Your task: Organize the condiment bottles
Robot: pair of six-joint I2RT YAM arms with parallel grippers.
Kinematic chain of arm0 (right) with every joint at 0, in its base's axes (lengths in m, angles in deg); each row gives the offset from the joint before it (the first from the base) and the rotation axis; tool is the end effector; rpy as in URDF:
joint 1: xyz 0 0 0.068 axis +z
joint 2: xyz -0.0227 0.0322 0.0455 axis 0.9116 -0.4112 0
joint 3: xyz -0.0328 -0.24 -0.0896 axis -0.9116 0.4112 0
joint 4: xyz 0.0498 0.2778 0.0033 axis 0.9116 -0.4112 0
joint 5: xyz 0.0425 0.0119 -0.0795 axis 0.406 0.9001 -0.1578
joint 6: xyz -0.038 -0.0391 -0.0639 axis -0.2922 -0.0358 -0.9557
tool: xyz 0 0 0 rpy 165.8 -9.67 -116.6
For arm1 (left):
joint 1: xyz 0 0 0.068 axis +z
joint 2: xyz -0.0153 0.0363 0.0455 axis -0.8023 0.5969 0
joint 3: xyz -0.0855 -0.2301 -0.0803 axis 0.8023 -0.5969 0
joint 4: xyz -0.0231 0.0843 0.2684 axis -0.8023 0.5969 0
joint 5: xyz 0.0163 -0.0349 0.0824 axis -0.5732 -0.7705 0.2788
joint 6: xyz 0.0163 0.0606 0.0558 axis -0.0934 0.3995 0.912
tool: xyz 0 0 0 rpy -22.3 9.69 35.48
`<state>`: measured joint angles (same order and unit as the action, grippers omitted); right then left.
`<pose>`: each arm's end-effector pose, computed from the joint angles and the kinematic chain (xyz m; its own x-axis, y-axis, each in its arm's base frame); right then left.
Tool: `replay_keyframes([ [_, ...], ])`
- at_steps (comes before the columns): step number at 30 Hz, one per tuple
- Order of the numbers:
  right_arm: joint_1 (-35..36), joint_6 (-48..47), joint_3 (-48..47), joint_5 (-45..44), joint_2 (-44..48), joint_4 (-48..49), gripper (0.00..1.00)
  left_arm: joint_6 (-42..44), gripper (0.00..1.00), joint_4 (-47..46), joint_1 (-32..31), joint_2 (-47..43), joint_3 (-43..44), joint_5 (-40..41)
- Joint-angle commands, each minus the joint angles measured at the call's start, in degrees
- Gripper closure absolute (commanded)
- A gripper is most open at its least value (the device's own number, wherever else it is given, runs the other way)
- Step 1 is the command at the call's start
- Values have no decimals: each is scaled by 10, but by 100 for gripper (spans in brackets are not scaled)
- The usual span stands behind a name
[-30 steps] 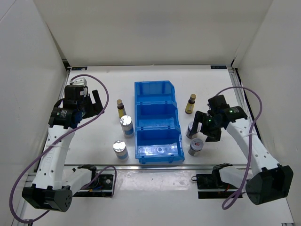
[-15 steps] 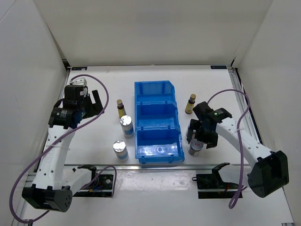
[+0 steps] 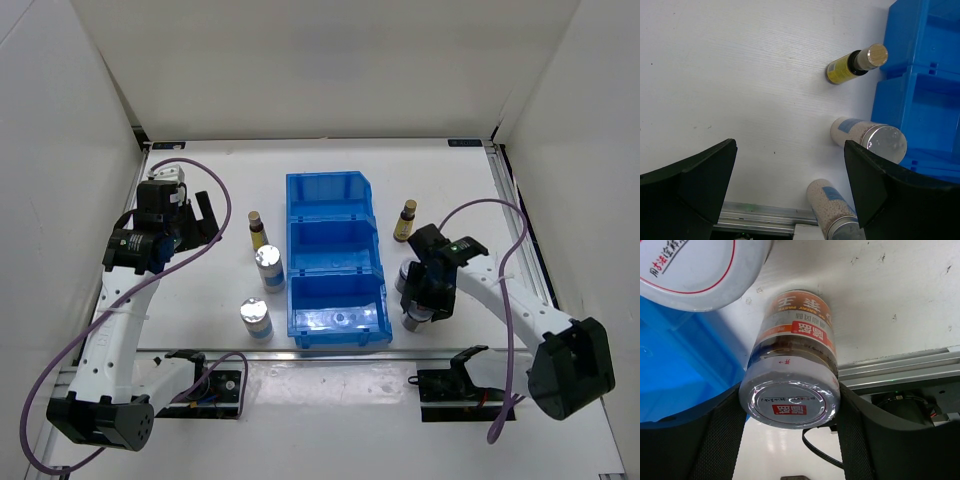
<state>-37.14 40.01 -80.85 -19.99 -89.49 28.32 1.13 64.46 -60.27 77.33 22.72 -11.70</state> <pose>0.2021 0.1024 0.1623 -0.9484 0.2474 -0.1984 0.2412 0.9689 0.0555 0.2428 -0.0208 0.3329 -0.6846 -0.2170 -0.6959 -0.1734 0.9757 -0.1336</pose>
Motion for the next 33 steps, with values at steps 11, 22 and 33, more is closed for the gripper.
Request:
replay_keyframes([
  [11, 222, 110, -200, -184, 46, -185, 82, 2, 0, 1, 2, 2, 1, -3],
  [22, 415, 111, -397, -274, -146, -203, 88, 2, 0, 1, 2, 7, 1, -3],
  [33, 359, 13, -262, -132, -176, 19, 84, 2, 0, 7, 2, 13, 1, -3],
])
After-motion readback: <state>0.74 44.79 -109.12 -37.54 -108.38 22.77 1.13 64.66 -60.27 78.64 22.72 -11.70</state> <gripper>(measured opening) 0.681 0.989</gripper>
